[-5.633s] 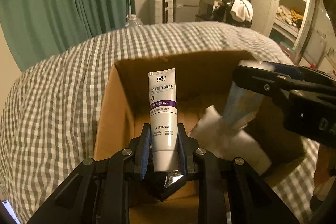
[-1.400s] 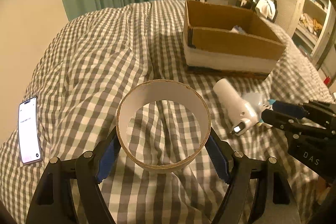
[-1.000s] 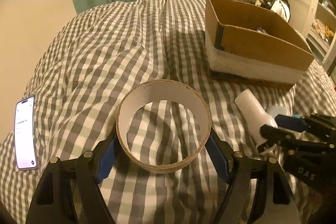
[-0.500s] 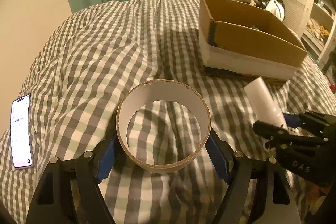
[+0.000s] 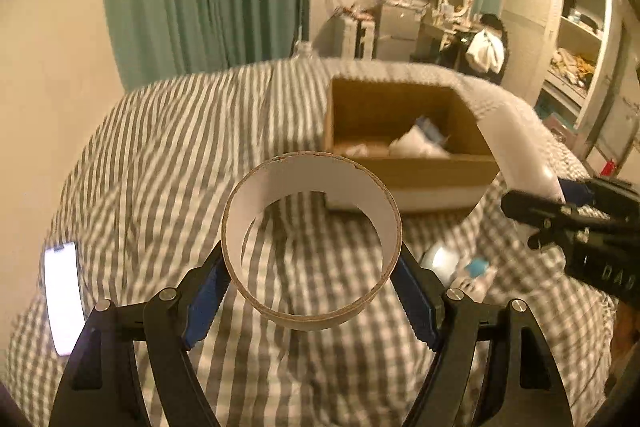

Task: Organize objects
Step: 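Carry the tape roll and dryer over the box and open both tools, then move both tools back toward the last items on the bed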

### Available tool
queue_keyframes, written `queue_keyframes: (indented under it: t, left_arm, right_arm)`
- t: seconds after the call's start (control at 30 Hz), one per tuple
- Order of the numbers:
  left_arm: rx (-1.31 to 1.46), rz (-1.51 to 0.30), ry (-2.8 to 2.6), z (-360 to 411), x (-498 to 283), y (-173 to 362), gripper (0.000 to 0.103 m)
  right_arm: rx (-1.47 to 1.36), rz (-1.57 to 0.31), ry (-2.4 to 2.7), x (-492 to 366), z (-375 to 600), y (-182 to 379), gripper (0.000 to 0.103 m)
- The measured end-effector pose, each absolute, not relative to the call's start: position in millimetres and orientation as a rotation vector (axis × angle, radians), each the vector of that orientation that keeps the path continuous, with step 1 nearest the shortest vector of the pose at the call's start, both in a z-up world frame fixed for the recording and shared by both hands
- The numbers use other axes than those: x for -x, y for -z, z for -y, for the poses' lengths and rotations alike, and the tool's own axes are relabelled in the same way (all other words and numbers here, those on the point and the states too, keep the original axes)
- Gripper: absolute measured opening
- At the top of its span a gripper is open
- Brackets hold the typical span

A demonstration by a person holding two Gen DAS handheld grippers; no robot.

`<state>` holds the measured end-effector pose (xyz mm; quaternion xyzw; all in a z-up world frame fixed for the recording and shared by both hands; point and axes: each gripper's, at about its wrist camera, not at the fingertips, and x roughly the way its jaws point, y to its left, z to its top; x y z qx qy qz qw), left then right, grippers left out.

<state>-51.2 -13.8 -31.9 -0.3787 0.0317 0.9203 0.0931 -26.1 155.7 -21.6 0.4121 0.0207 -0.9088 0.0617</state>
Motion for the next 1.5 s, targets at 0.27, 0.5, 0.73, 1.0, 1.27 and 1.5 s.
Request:
queue_keyframes:
  t: [0.27,0.5,0.73,1.0,1.27,1.5]
  left_arm:
    - [1.036,-0.146,-2.717,-20,101,4,0.079]
    - [1.004,-0.212,-2.662,-60,175,8,0.079]
    - [1.055,-0.241,-2.581,-88,241,49,0.079]
    - [1.097,-0.224,-2.549,-92,265,77,0.081]
    - [1.061,-0.248,-2.609,-89,237,49,0.097]
    - [1.021,-0.202,-2.645,-67,188,-4,0.099]
  right_arm:
    - [-1.146,-0.022,2.82,63,-183,-20,0.044]
    - [-1.141,0.004,2.855,125,-212,-19,0.044]
    - [-1.216,0.021,2.847,191,-237,17,0.044]
    - [-1.216,0.084,2.836,217,-250,50,0.045]
    - [-1.098,0.195,2.907,192,-273,14,0.067]
    - [-1.061,0.141,2.937,133,-262,-39,0.071]
